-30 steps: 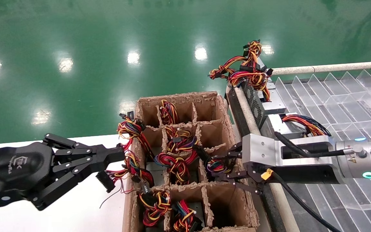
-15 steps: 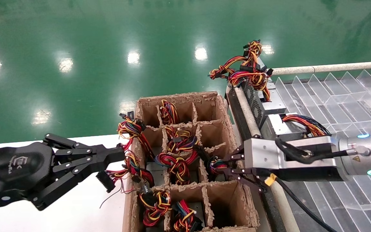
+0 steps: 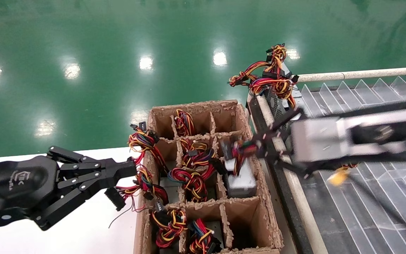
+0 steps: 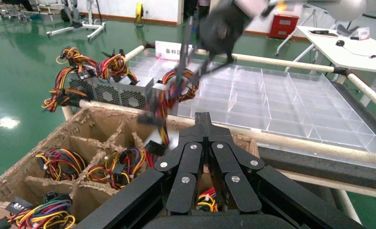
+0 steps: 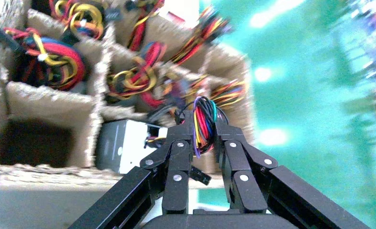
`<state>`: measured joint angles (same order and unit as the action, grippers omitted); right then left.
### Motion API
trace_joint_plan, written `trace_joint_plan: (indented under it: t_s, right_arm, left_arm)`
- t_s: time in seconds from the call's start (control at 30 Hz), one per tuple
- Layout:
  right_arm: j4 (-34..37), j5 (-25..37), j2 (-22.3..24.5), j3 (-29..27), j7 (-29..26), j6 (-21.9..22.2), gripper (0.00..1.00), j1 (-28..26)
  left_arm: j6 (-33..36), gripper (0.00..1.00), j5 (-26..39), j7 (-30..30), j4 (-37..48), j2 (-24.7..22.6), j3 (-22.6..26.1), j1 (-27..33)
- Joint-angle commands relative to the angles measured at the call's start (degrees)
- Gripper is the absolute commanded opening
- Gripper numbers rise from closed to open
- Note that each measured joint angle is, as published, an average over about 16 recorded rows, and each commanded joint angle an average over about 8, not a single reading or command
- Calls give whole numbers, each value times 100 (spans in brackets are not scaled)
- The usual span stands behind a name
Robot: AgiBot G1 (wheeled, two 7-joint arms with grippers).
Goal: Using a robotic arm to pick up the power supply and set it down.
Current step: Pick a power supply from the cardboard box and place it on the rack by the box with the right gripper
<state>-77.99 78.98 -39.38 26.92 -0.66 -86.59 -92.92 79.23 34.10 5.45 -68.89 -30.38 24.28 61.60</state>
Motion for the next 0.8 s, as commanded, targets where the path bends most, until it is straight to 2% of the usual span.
trace_joint_plan:
  t_s: [0.03, 0.2, 0.37, 0.6, 0.8]
  right_arm:
    - [-6, -194, 66, -102, 131, -122, 0, -218]
    - [-10, -800, 448, -292, 461, -222, 0, -581]
    - [-8, -1017, 811, -323, 801, -196, 0, -882]
    - [5, -832, 1118, -341, 1013, -23, 0, -1342]
    - [26, -321, 1228, -351, 1147, 177, 0, -1763]
  left_arm:
    - [0, 0, 0, 0, 0, 0, 0, 0]
    - [0, 0, 0, 0, 0, 0, 0, 0]
    - [0, 0, 0, 0, 0, 0, 0, 0]
    - [0, 0, 0, 0, 0, 0, 0, 0]
    - [0, 0, 0, 0, 0, 0, 0, 0]
